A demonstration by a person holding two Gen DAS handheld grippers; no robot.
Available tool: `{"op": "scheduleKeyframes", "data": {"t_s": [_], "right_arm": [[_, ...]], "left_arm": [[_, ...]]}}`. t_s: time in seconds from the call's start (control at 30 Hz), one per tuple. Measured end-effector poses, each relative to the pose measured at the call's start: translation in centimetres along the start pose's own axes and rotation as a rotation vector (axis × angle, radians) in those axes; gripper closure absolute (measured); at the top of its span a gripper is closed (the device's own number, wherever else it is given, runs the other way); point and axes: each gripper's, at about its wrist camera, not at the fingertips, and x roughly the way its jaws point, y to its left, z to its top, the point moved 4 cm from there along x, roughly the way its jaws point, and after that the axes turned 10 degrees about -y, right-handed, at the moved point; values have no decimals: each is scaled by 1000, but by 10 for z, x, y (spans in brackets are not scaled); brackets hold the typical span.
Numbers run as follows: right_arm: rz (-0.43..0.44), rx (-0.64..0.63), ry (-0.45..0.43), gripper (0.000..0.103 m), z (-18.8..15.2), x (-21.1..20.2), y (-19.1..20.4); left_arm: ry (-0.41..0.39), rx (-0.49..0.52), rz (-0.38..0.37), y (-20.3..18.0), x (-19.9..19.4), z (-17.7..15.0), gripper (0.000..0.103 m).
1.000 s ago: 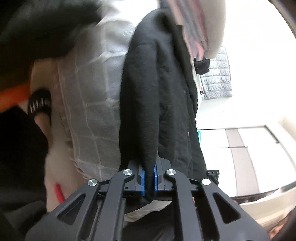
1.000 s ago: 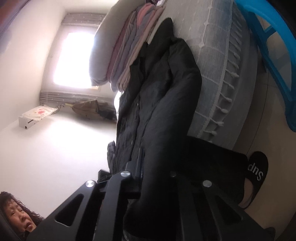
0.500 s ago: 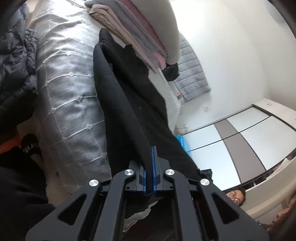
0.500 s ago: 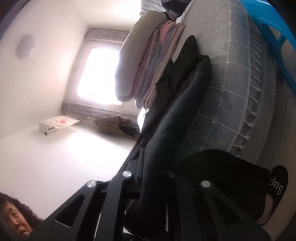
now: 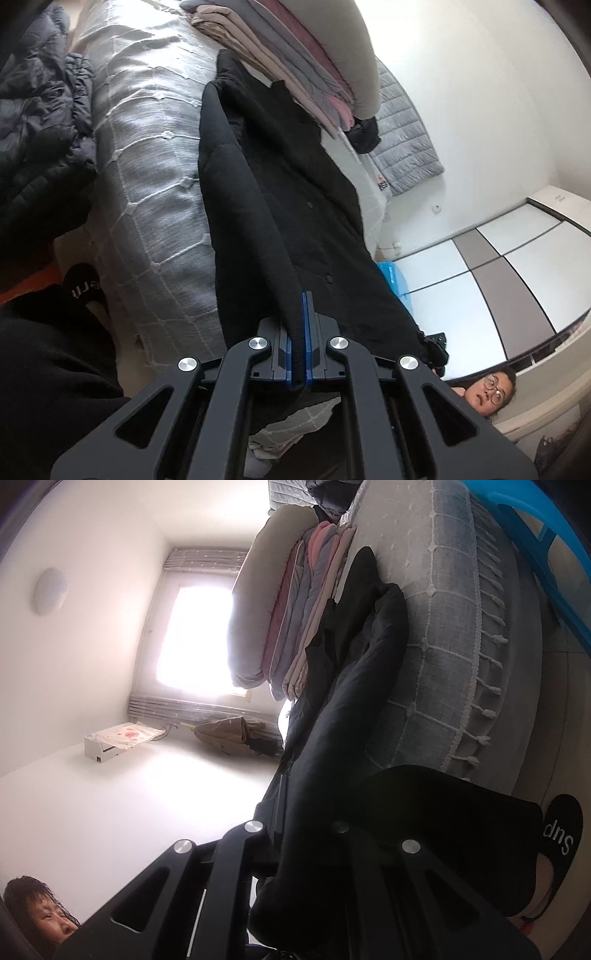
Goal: Fold large clothes
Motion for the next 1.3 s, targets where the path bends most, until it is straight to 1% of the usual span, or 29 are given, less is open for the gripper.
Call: {"op": "scheduleKeyframes", "data": {"t_s": [0.07, 0.1, 0.2, 0.23, 0.3, 0.47, 0.6, 0.67, 0.77, 0.8, 0.83, 0.97, 1.03, 1.13, 1.3], "right_arm": [[4, -2, -5, 96, -1, -1, 3], [8, -1, -7, 96, -1, 0, 4], [30, 3, -22, 96, -3, -2, 8], [52, 8, -30, 96, -3, -3, 10], [85, -5, -41, 96, -5, -6, 20], [171, -59, -72, 95, -8, -18, 56], [243, -107, -103, 95, -14, -43, 88], [280, -122, -128, 95, -19, -60, 100], [325, -111, -171, 95, -24, -81, 101], [328, -99, -188, 95, -25, -87, 96], [327, -70, -207, 95, -26, -93, 85], [333, 30, -228, 95, -22, -88, 52], [321, 41, -222, 95, -16, -81, 46], [330, 24, -219, 95, -7, -72, 54], [348, -10, -230, 95, 20, -57, 72]], "left_arm": [[2, -12, 10, 3, 0, -2, 100], [7, -24, 2, 4, 0, -3, 100], [-4, -57, -44, 0, -7, -3, 100], [-9, -59, -65, -3, -10, -4, 100], [-23, -35, -106, -20, -19, -4, 100], [-48, 42, -177, -68, -41, -6, 100], [-85, 87, -235, -97, -70, -11, 100], [-112, 90, -252, -102, -87, -14, 100], [-161, 48, -260, -89, -114, -20, 100], [-173, 31, -256, -82, -119, -22, 100], [-190, -8, -245, -67, -125, -25, 100], [-196, -131, -235, -21, -122, -32, 100], [-190, -158, -238, -13, -114, -31, 100], [-194, -158, -251, -15, -104, -19, 100], [-228, -139, -273, -29, -95, 20, 100]]}}
